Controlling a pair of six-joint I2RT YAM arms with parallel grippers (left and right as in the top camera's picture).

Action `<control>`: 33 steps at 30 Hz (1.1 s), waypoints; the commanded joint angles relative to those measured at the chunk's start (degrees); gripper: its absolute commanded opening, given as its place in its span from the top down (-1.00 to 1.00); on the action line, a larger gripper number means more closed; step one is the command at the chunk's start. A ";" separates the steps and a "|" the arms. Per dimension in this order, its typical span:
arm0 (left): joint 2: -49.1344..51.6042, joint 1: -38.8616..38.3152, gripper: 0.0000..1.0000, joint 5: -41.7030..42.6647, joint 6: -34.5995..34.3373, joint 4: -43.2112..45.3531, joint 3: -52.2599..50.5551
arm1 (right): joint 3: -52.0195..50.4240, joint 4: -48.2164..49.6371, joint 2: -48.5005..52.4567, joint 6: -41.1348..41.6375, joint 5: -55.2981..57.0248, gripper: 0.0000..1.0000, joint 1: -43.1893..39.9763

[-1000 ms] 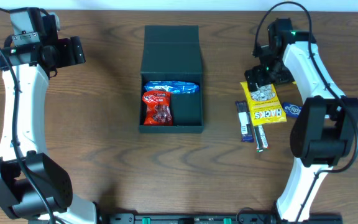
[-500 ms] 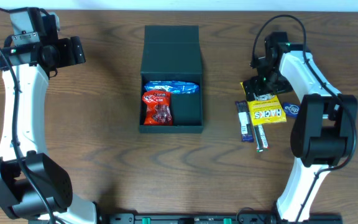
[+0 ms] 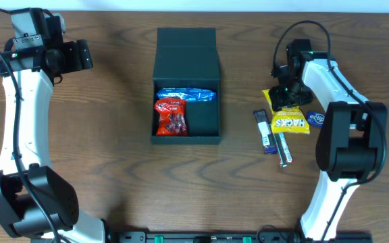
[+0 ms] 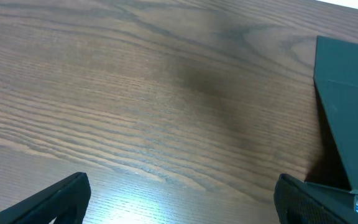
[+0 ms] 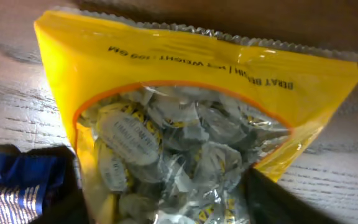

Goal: Pack container
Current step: 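Grasp the yellow HACKS bag with the right gripper and lift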

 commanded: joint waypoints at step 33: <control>0.68 0.35 -0.91 0.15 -0.59 -0.20 0.33 | 31.78 -18.82 0.04 14.12 -1.49 0.97 20.52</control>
